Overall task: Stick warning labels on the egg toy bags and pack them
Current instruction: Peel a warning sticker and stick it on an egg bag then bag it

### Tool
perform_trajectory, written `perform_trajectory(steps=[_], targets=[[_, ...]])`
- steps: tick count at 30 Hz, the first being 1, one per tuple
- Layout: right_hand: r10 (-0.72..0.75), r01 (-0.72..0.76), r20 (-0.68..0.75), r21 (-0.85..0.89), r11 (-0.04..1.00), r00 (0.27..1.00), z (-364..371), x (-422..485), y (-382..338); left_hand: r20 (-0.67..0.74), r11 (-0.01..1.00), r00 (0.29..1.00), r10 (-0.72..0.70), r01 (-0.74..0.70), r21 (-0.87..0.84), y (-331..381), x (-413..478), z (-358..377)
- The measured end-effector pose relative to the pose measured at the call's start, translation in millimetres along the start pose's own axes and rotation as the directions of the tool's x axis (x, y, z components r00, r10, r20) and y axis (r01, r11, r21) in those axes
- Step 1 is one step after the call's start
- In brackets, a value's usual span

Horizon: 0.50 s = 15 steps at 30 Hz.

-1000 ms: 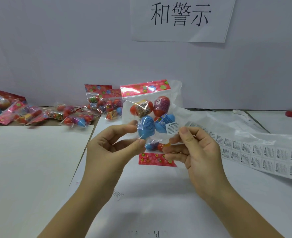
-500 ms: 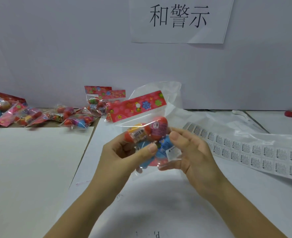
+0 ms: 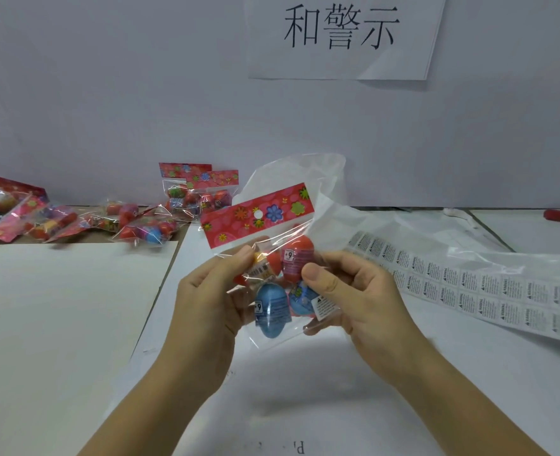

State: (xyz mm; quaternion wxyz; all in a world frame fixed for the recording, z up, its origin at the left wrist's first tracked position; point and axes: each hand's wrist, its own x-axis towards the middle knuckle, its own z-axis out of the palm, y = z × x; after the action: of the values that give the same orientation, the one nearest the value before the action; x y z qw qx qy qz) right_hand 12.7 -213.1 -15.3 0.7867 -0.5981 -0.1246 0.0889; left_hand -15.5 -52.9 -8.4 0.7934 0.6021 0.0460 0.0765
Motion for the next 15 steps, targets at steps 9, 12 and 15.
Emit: perform_trajectory(steps=[9,12,15], targets=[[-0.241,0.157,-0.36,-0.247,0.956,0.901,-2,-1,-1,-0.163,0.978,0.98,-0.111,0.079,-0.194,-10,3,3],[-0.48,0.264,-0.344,-0.517,0.814,0.807,-3,-4,1,-0.05,0.969,0.985,-0.165,0.152,-0.192,-13,-3,9],[-0.689,0.431,-0.058,-0.741,0.515,0.723,2,-7,11,0.137,0.935,0.979,-0.154,0.189,-0.301,-16,-13,19]])
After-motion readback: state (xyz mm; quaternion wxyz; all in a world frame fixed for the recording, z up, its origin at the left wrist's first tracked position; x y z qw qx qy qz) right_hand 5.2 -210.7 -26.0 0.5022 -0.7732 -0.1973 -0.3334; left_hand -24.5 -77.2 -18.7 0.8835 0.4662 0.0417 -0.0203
